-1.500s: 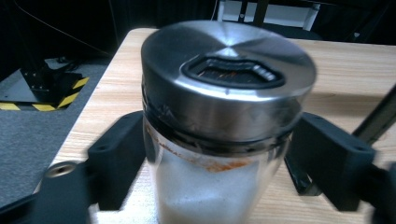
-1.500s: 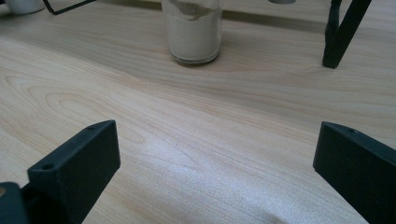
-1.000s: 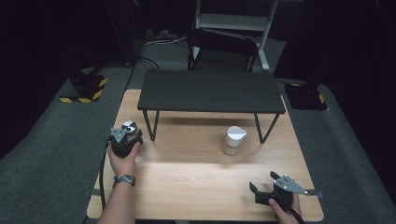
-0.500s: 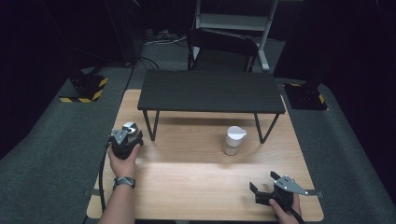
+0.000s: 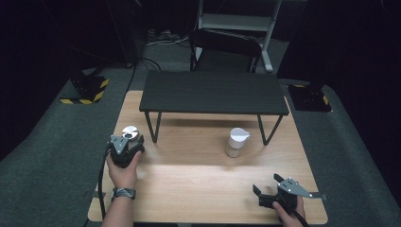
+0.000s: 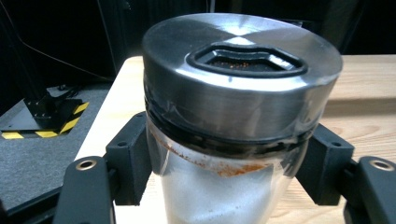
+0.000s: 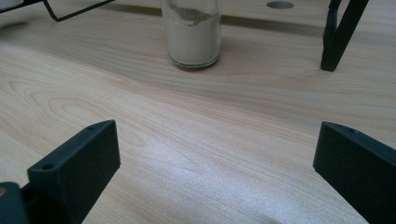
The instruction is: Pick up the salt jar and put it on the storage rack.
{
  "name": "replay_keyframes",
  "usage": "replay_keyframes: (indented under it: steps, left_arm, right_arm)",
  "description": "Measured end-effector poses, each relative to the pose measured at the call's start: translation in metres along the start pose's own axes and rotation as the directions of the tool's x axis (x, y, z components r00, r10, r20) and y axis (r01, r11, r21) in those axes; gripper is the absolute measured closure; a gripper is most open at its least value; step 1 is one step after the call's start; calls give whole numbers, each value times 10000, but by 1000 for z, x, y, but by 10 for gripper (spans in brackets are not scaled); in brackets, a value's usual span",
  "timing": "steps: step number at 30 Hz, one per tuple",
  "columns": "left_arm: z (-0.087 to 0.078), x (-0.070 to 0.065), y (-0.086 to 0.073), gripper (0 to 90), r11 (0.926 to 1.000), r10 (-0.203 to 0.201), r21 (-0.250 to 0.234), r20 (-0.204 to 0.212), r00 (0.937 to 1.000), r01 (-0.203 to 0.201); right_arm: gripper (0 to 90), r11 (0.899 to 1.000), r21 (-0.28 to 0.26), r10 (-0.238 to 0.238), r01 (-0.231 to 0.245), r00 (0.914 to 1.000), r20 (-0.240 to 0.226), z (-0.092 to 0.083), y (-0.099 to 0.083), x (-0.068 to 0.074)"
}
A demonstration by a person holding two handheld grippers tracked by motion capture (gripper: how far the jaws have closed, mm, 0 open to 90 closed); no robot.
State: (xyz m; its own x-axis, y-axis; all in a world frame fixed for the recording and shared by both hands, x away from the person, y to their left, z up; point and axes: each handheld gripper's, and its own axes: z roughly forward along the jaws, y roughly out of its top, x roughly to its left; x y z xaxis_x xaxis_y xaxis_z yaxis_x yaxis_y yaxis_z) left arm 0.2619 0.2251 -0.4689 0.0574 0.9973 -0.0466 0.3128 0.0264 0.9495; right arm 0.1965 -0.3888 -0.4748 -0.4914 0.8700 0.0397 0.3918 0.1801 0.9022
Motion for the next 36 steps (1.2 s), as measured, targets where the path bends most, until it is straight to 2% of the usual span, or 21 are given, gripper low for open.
replay_keyframes:
  steps: [9,15,21,26,27,30,31,34,36]
  left_arm:
    - [-24,-12,7,309,9998,177,-46,192,9997,-176]
    - [-40,-19,8,309,9996,161,-232,532,9985,-149]
    - [-51,-31,11,309,9992,295,-279,805,9963,-273]
    - [-58,-46,14,310,9976,582,-435,1119,9920,-536]
    - [-40,-80,-17,310,9261,-2477,-2527,1535,9566,2803]
    - [-42,-85,-15,310,9240,-2444,-2588,1660,9554,2813]
    - [-43,-91,-13,310,9219,-2474,-2604,1746,9530,2870]
    - [-45,-99,-8,310,9254,-2359,-2554,1902,9530,2801]
    - [-46,-102,-6,310,9236,-2408,-2518,2060,9485,2892]
  right_arm:
    - [6,10000,-23,16,-16,10000,-49,0,0,-1]
    - [6,9999,-45,128,-128,9999,-98,0,-1,-3]
    - [6,10000,-50,5,-5,10000,-83,0,-1,-2]
    - [6,10000,-74,-33,32,9999,-123,0,-1,-2]
    - [6,10000,-85,-15,14,9999,-131,0,-1,-2]
    - [6,9999,-95,32,-33,9999,-142,0,-2,-3]
    - [6,9999,-108,70,-71,9999,-154,-1,-2,-4]
    - [6,9999,-117,72,-73,9998,-159,-1,-2,-4]
    - [6,9999,-119,63,-65,9998,-167,-1,-2,-4]
